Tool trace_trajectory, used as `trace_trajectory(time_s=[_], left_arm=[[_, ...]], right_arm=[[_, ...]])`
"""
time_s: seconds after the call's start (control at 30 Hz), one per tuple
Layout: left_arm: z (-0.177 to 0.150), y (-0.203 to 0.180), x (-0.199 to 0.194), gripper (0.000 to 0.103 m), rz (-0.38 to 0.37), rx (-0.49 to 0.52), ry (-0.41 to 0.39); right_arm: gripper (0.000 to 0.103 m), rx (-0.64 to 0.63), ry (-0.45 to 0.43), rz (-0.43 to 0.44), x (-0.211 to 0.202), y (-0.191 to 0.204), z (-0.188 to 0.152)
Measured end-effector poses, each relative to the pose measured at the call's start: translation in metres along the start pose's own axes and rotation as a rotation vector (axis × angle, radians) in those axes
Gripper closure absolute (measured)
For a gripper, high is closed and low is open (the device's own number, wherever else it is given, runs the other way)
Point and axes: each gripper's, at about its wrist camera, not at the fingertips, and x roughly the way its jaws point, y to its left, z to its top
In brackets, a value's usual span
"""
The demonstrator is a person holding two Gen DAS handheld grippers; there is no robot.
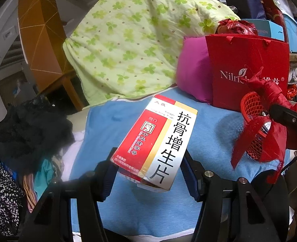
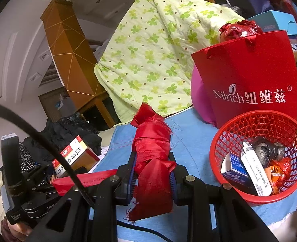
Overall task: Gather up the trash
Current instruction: 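Carry pill box with left tool toward basket while right carries red ribbon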
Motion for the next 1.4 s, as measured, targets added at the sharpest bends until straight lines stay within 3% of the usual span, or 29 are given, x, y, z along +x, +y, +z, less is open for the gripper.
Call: trace_trajectory(time_s=[1.4], left_arm=[[0.012,-0.049,0.000,0.042,-0.063,0.087,-0.014]], right_arm=[[0.073,0.067,-0.047,-0.063,-0.030,-0.053,0.006]])
